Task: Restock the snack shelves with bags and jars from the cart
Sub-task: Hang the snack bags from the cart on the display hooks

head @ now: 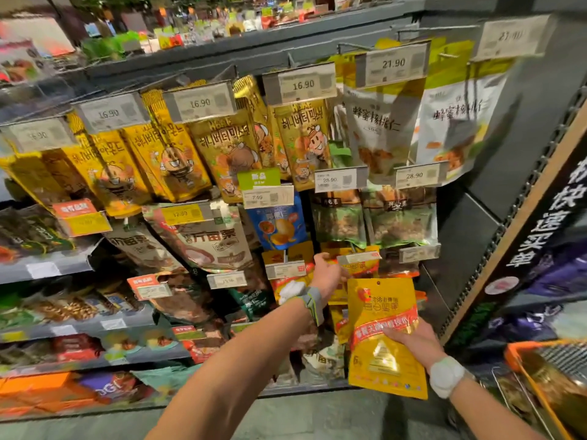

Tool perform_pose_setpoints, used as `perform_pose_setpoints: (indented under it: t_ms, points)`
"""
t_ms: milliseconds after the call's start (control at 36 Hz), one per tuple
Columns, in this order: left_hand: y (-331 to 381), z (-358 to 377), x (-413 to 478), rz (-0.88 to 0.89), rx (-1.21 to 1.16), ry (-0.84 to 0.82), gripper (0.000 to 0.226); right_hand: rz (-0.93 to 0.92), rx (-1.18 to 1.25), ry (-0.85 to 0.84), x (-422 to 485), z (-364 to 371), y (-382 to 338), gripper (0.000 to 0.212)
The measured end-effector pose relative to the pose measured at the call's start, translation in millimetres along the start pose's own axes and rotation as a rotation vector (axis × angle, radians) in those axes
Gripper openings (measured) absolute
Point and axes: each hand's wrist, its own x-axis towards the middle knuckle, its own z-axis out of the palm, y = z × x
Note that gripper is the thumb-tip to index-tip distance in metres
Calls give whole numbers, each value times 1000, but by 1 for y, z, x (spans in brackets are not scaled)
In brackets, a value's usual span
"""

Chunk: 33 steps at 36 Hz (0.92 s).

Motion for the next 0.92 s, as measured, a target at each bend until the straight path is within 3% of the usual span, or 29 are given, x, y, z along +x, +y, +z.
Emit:
perform_pose_setpoints:
  t_ms: [222,500,917]
  points:
    - [22,-10,11,74,-79,-82,52,-101,-63,-10,14,23,-31,39]
    - [18,-12,11,62,-24,-133,58,-103,38,-26,31,30,-57,53]
    - [18,-13,7,78,34,-152,62,-31,-21,-49,53,39,-59,34]
